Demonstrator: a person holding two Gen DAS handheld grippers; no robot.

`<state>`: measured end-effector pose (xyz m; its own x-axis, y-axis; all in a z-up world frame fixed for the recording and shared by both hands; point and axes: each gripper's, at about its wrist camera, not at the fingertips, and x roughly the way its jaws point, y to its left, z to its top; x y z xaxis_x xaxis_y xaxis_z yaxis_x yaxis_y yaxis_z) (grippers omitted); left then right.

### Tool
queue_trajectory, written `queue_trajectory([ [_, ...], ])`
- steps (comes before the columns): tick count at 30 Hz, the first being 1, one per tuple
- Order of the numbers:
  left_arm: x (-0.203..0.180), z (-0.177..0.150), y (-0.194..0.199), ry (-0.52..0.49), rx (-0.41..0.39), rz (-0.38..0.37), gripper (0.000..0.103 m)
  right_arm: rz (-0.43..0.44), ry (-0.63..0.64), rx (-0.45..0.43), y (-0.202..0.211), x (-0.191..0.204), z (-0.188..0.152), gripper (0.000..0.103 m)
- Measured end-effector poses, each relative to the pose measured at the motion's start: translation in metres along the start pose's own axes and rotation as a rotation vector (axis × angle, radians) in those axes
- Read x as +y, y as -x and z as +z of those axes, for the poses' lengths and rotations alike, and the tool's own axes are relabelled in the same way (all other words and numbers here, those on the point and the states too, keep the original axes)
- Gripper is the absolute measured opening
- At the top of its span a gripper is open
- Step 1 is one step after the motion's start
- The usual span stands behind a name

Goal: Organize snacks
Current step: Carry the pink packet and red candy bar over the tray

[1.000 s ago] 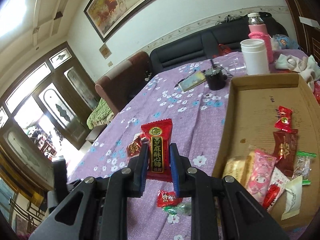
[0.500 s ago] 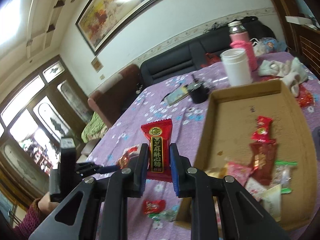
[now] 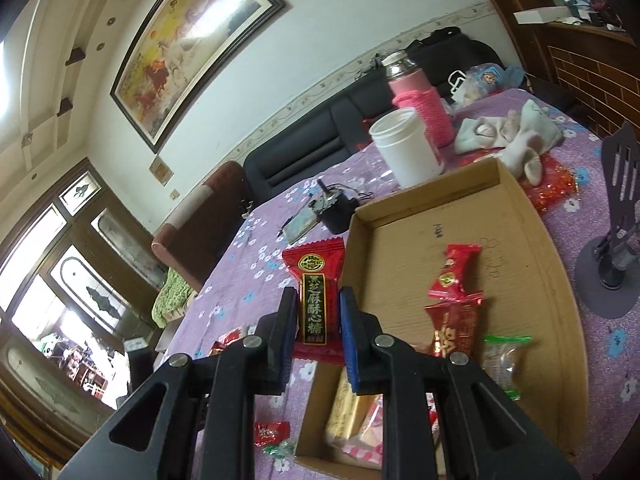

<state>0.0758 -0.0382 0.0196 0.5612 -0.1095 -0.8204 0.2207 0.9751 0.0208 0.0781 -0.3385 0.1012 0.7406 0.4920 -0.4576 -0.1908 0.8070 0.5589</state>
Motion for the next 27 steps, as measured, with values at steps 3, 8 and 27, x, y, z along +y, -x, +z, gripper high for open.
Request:
queue_trajectory([
  [3,-0.001,-0.003,0.009,0.053,-0.040,-0.017,0.028,-0.007,-0.017,-0.006,0.002,-0.005,0.002,0.020],
  [8,-0.011,0.001,0.034,0.081,-0.106,-0.074,0.028,-0.021,-0.014,-0.005,0.003,-0.006,0.002,0.020],
  [27,-0.161,0.067,0.022,-0.022,-0.153,-0.309,0.027,-0.147,-0.096,0.014,0.000,-0.038,0.005,0.020],
])
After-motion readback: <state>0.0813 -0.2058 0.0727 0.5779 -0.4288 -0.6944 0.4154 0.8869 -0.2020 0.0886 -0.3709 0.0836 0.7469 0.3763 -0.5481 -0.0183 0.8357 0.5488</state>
